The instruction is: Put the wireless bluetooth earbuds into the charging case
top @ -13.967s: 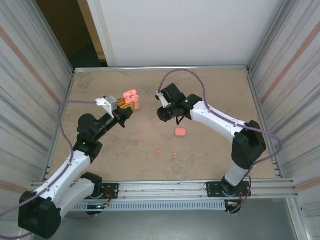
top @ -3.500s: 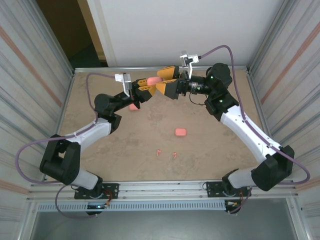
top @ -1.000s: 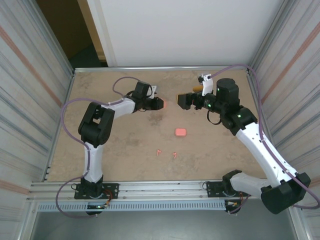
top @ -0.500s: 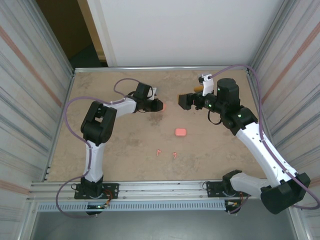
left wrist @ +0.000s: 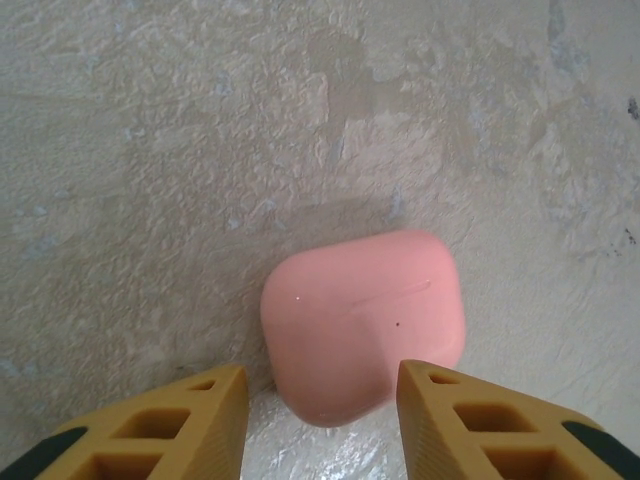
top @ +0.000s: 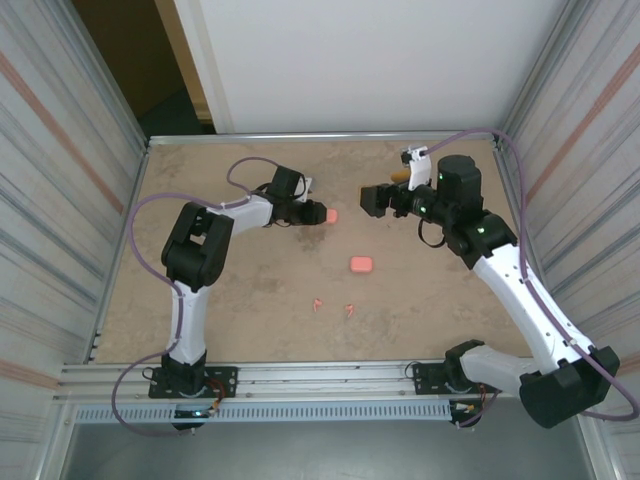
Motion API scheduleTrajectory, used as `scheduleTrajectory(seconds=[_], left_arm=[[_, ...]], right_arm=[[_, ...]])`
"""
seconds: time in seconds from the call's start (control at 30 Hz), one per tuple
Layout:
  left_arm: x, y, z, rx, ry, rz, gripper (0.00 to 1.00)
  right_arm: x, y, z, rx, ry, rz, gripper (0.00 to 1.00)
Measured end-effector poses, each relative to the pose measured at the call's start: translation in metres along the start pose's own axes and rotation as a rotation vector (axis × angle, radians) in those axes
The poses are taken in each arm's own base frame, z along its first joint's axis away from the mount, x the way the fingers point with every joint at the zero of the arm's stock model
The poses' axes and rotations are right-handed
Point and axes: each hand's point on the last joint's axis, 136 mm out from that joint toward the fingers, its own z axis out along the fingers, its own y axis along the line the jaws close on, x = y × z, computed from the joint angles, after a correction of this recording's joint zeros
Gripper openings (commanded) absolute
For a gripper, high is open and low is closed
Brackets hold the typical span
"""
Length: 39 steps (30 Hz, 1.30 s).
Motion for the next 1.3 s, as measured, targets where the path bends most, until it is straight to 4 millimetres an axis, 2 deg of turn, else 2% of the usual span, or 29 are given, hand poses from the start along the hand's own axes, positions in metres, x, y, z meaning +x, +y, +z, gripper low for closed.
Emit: scheduleTrajectory(seconds=[0.13, 0.3, 0.53, 0.7, 0.83, 1.0, 1.13, 1.3], left_arm=[[-0.006, -0.005, -0.009, 0.000, -0.016, 0.015, 0.44], [-0.026, -0.024, -0.040, 0.026, -0.087, 0.052, 0.45], [-0.056, -0.062, -0.110, 0.078, -0.257, 0.144, 0.47], [-0.062, -0.075, -0.159, 0.066, -0.377, 0.226, 0.51], [-0.058, -0.074, -0.190, 0.011, -0.450, 0.290, 0.55], [-0.045, -0.064, -0.217, -0.071, -0.509, 0.346, 0.64], [-0.036, -0.056, -0.233, -0.130, -0.544, 0.379, 0.69], [-0.029, -0.046, -0.244, -0.197, -0.569, 0.405, 0.74]], right_arm=[[-0.002, -0.010, -0.002, 0.012, -0.004, 0.007, 0.99], [0.000, -0.021, -0.004, 0.018, 0.001, -0.024, 0.99], [0.022, -0.029, -0.003, -0.014, 0.057, -0.146, 0.99], [0.048, -0.023, -0.002, -0.092, 0.120, -0.264, 0.99], [0.073, -0.020, -0.004, -0.162, 0.184, -0.329, 0.99], [0.091, -0.012, -0.009, -0.237, 0.231, -0.420, 0.99], [0.103, -0.014, -0.008, -0.259, 0.271, -0.455, 0.99], [0.131, -0.019, -0.002, -0.309, 0.369, -0.484, 0.99]])
